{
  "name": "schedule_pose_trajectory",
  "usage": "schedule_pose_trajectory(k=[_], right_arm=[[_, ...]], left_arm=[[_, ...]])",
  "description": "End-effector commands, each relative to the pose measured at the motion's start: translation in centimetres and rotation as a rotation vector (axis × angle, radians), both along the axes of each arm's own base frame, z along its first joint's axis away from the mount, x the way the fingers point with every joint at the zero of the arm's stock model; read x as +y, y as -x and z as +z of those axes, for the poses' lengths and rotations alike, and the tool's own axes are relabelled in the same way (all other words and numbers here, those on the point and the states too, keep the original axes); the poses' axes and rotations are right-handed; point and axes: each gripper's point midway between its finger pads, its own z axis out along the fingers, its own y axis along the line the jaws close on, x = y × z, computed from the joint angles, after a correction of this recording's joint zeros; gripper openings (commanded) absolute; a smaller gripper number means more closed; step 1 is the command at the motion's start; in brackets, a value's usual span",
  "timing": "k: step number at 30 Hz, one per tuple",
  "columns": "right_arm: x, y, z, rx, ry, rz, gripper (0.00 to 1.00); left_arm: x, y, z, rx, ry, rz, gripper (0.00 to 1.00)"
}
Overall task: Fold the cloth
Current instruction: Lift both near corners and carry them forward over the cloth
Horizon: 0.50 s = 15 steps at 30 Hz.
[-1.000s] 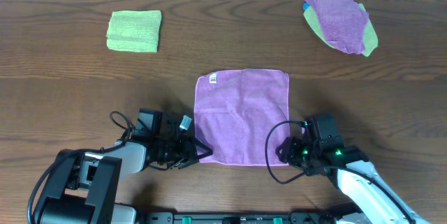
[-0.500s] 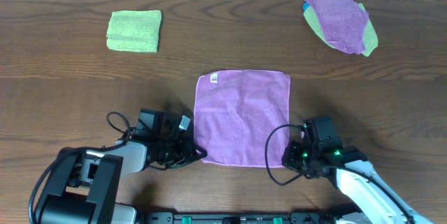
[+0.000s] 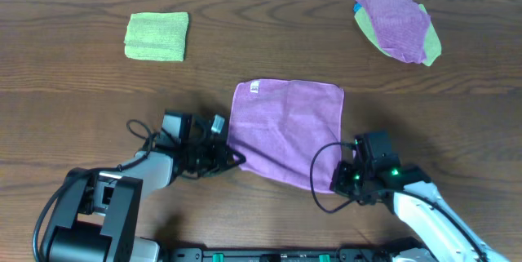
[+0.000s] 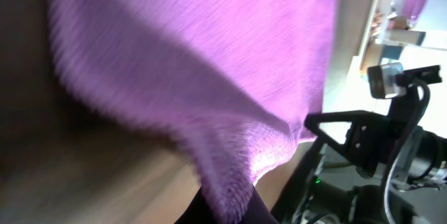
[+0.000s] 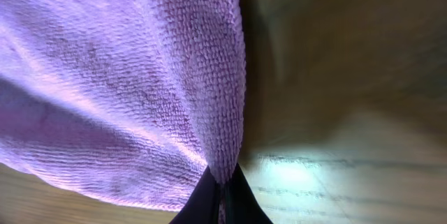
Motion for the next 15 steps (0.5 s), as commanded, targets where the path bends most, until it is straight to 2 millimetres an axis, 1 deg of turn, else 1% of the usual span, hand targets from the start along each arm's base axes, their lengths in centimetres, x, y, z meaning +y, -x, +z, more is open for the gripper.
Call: schedule_pose_trajectory(k=[1,5,11,13,15], right_arm=[[-0.8,-2.2,1.7,-0.071,0.069,0.025,0.02],[-0.6,-3.5,3.2,-0.114,0.070,0.038,0.02],[-1.5,-5.0,4.3,-0.162,0.131,0.016,0.02],[-1.6,-5.4,4.7,-0.178,0.142,0.011,0.02],[-1.9,-5.9,5.1,-0.196,0.159,0.003,0.02]], left_arm=[[-0.6,-1.7,1.7,-0.017,0.037,0.000,0.06],[-1.0,-3.6,3.4,-0.070,0.050,-0.004,0.06],[-1.6,-6.8,6.2,-0.179,0.060,-0.001,0.06],[-1.7,-7.4,6.9,-0.199,0.065,-0.002,0.06],[-1.8,-7.6,7.1,-0.206,0.066,-0.002,0.06]])
